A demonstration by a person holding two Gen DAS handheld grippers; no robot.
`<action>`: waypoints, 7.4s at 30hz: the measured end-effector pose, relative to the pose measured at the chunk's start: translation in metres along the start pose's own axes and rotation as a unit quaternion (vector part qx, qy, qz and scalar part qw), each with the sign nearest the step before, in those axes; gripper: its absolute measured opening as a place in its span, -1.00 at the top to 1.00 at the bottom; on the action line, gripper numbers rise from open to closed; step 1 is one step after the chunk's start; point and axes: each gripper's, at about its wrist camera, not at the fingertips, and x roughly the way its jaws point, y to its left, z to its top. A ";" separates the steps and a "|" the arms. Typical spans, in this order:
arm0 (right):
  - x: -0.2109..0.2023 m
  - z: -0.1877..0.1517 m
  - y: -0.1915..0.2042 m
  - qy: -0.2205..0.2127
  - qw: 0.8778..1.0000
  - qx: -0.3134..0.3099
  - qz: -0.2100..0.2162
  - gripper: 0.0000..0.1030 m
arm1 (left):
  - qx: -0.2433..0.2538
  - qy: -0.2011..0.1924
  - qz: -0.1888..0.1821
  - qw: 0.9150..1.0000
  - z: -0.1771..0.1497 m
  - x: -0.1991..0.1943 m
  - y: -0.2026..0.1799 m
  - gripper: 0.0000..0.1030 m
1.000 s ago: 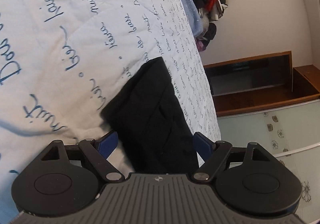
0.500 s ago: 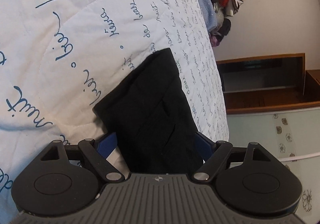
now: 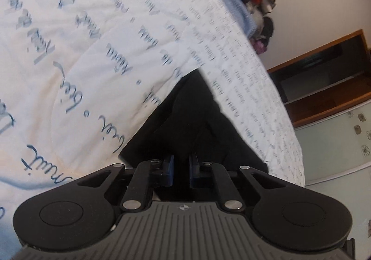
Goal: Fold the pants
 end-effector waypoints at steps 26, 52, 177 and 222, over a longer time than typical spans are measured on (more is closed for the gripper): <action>-0.138 -0.141 -0.056 -0.183 0.925 0.317 -0.101 -0.71 | 0.105 0.069 -0.106 0.986 -0.081 -0.042 -0.081 -0.16; -0.137 -0.269 -0.242 -0.202 0.728 0.638 -0.151 0.91 | 0.124 0.226 -0.150 0.954 -0.204 0.103 -0.164 -0.48; -0.110 -0.316 -0.068 -0.309 0.581 0.752 -0.041 0.87 | 0.310 0.079 -0.058 0.946 -0.214 0.090 -0.194 -0.76; -0.211 -0.379 -0.065 -0.374 0.564 0.706 -0.211 0.90 | 0.388 0.130 -0.078 0.909 -0.302 0.115 -0.265 -0.91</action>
